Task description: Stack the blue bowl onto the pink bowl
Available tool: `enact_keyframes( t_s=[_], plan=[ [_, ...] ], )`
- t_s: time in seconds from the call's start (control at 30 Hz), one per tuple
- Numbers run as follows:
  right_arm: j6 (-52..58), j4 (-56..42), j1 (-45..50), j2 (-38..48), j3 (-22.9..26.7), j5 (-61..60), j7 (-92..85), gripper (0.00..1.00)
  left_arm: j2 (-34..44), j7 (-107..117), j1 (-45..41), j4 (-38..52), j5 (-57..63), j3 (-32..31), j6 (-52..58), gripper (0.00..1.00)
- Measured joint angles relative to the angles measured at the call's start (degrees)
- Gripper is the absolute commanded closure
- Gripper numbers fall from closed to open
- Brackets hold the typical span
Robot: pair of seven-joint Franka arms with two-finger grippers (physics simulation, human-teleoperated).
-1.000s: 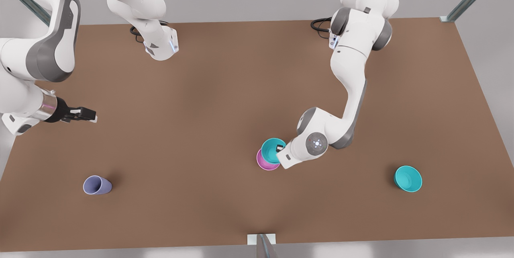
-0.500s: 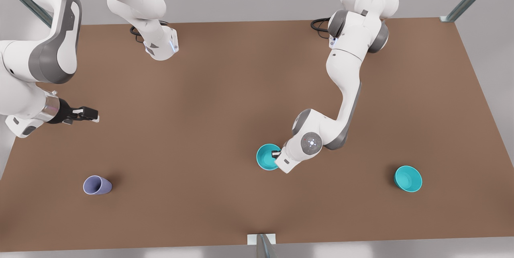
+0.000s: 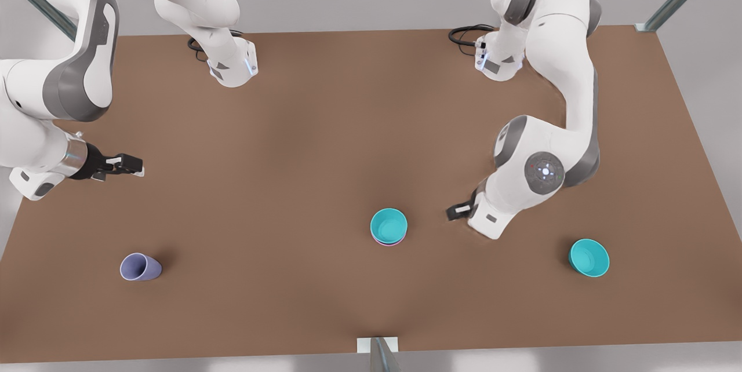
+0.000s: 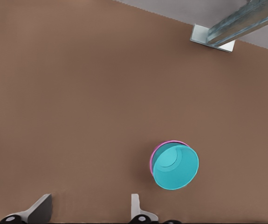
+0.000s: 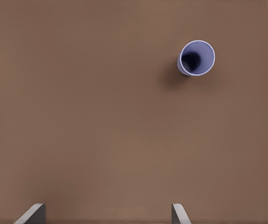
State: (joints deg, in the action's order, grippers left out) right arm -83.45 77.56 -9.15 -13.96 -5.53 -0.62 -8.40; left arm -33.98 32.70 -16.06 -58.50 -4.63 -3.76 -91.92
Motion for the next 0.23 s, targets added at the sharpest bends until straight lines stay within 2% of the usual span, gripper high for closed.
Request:
enact_keyframes(
  t_s=[0.03,0.13,0.23],
  plan=[
    [0.0,0.0,0.0,0.0,0.0,0.0,-0.1,0.0,3.0,-1.2,1.3,0.0,2.2,0.0,3.8,0.0],
    [0.0,-0.3,0.1,-0.3,0.0,0.0,-0.2,0.0,17.5,-5.3,4.1,-12.5,6.5,0.0,8.9,0.0],
    [0.0,-0.4,0.2,-0.4,0.0,0.0,-0.4,0.0,21.9,-8.8,4.3,-16.1,7.3,0.1,11.7,0.0]
  ],
)
